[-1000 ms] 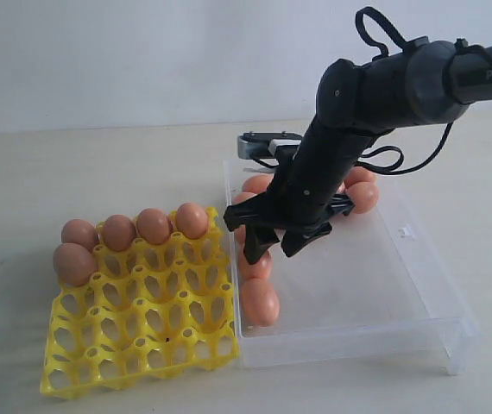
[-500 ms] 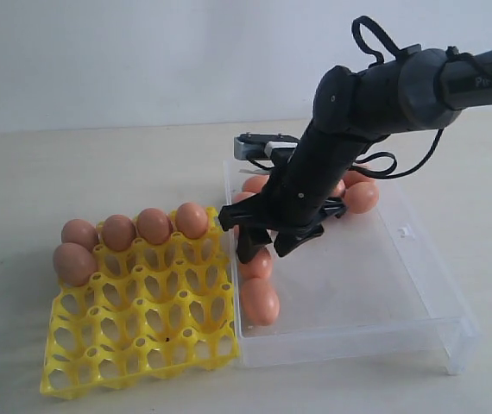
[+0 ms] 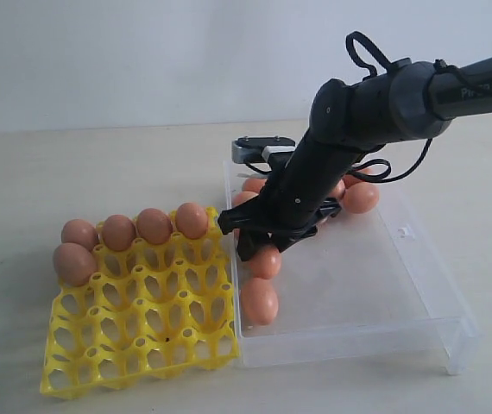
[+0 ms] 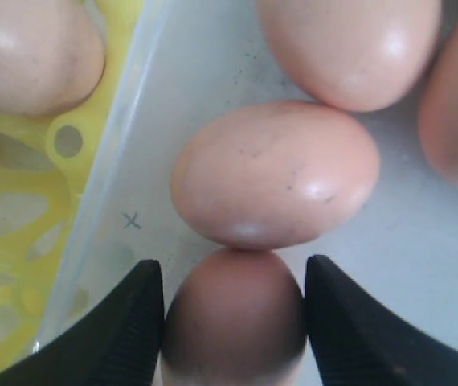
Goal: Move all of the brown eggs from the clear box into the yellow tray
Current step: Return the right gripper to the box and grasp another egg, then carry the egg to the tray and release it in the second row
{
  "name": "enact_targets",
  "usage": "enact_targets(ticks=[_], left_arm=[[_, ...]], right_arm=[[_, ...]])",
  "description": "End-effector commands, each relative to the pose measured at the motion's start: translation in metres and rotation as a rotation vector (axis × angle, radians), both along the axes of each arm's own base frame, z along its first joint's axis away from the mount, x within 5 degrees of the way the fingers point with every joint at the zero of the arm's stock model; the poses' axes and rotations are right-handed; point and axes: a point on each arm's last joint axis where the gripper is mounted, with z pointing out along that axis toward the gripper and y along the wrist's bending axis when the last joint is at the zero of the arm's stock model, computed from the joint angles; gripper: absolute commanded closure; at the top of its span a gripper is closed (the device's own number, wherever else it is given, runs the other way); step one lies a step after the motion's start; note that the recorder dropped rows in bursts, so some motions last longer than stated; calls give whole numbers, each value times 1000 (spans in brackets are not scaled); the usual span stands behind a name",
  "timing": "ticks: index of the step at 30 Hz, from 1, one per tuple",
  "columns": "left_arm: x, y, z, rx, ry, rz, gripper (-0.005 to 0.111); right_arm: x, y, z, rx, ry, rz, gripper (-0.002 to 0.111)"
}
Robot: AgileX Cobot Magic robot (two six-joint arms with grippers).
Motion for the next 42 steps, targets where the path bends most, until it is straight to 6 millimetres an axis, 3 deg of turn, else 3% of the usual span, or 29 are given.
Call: enact_targets(ticks=[1, 7, 12, 17, 20, 27, 34, 42], left_arm=[[0, 0, 2, -5, -19, -2, 107], [0, 0, 2, -5, -19, -2, 107], [0, 0, 2, -5, -19, -2, 107], [0, 0, 2, -5, -19, -2, 107], [0, 0, 2, -5, -19, -2, 107], [0, 0, 2, -5, -19, -2, 107], [0, 0, 2, -5, -19, -2, 107], [0, 0, 2, -5, -19, -2, 107]], right_arm=[[3, -1, 12, 8, -59, 17, 108], [3, -5, 52, 39, -220, 4, 108], [-13, -5, 89, 105, -421, -33, 108], [-43, 22, 102, 174, -574, 6, 108], [-62, 47, 98, 225, -694, 37, 108], [-87, 99, 73, 354, -772, 19, 108], [-76, 127, 40, 366, -692, 16, 108], [-69, 137, 25, 339, -657, 33, 108]])
